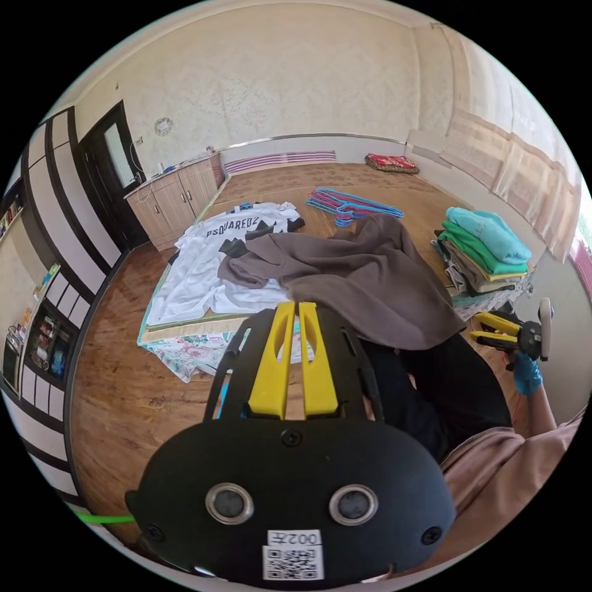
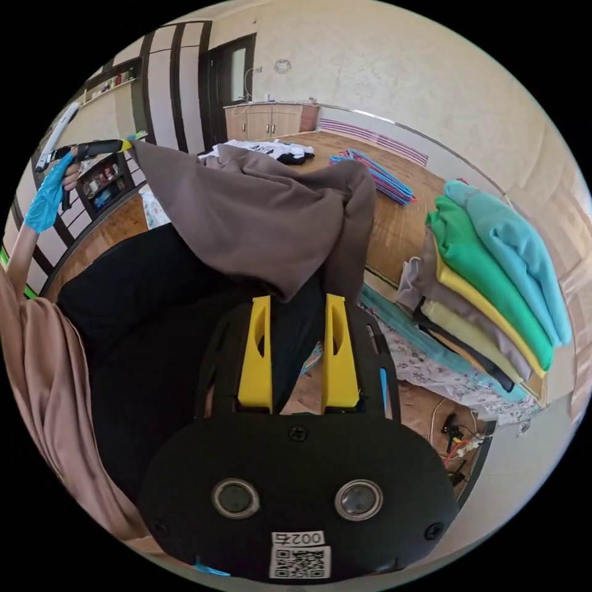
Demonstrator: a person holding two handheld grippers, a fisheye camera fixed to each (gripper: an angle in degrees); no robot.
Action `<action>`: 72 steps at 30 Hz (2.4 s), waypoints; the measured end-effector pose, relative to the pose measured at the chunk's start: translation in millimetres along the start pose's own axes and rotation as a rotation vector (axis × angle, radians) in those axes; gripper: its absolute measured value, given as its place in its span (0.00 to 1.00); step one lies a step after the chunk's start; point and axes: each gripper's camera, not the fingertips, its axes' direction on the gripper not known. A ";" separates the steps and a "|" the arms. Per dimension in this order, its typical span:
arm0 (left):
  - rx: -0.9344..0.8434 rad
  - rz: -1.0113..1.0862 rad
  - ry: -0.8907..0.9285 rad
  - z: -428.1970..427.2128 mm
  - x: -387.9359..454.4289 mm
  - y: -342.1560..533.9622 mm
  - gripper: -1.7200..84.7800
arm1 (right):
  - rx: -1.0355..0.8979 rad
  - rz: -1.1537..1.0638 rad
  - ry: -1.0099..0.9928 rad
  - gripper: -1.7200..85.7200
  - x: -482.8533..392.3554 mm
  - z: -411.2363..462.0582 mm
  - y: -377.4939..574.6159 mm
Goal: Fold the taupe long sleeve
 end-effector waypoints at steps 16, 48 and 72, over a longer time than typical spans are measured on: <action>-0.108 -0.032 0.046 16.3 -42.7 22.9 0.01 | 0.271 0.281 0.017 0.01 41.7 21.5 55.4; -0.291 0.322 0.259 89.1 -58.4 98.6 0.10 | 0.106 0.349 -0.373 0.12 77.2 107.3 184.3; -0.217 0.311 0.299 99.0 -77.2 130.8 0.08 | 0.062 0.200 -0.018 0.01 27.9 69.9 158.3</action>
